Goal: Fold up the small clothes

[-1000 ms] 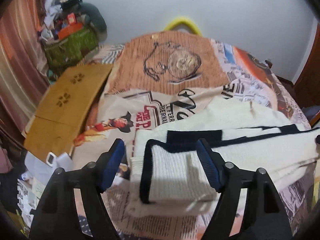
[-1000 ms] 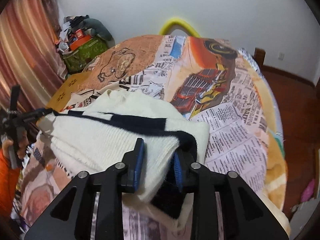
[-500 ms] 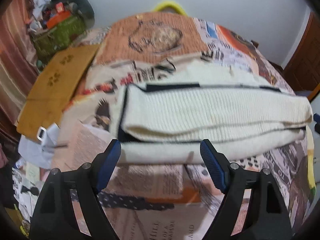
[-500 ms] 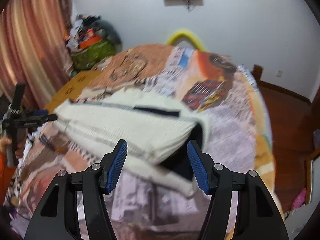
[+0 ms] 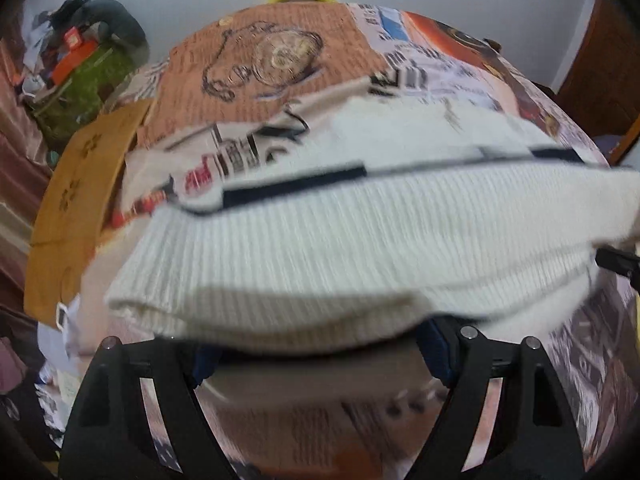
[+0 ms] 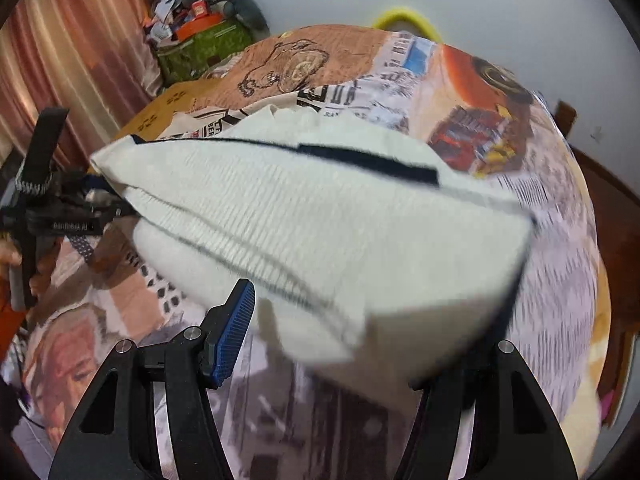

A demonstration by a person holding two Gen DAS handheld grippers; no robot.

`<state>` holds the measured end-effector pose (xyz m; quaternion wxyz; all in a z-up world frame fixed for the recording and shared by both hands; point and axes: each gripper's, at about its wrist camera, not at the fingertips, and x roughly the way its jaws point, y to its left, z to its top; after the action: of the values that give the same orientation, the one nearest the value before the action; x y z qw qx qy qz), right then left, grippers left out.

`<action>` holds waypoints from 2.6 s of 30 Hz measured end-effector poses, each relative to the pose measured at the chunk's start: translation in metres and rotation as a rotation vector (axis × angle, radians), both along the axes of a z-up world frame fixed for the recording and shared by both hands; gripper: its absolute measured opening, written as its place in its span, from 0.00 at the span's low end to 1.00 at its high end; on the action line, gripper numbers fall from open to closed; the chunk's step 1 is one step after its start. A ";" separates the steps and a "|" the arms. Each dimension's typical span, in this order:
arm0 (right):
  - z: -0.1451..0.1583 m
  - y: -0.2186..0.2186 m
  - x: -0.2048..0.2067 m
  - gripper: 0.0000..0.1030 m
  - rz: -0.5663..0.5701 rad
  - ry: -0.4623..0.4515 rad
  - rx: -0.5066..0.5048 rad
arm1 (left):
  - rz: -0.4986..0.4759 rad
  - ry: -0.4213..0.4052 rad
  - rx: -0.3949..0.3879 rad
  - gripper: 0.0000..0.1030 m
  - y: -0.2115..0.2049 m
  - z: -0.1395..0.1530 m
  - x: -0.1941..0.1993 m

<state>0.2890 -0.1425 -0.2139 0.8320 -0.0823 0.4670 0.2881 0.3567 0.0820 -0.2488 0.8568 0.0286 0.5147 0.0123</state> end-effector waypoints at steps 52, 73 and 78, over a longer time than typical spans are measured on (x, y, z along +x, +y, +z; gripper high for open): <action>0.006 -0.111 -0.071 0.57 -0.342 0.028 0.169 | 0.309 0.035 -0.259 0.35 0.100 -0.019 -0.065; 0.034 -0.030 -0.047 0.57 -0.123 -0.116 0.077 | 0.401 0.126 -0.690 0.76 0.069 -0.028 -0.131; 0.023 -0.011 -0.026 0.57 -0.107 -0.104 0.048 | 0.435 0.060 -0.810 1.00 0.075 -0.045 -0.106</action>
<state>0.2629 -0.1539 -0.1912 0.8711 -0.0522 0.4199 0.2494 0.2503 0.1572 -0.2937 0.7612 -0.4170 0.4965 -0.0109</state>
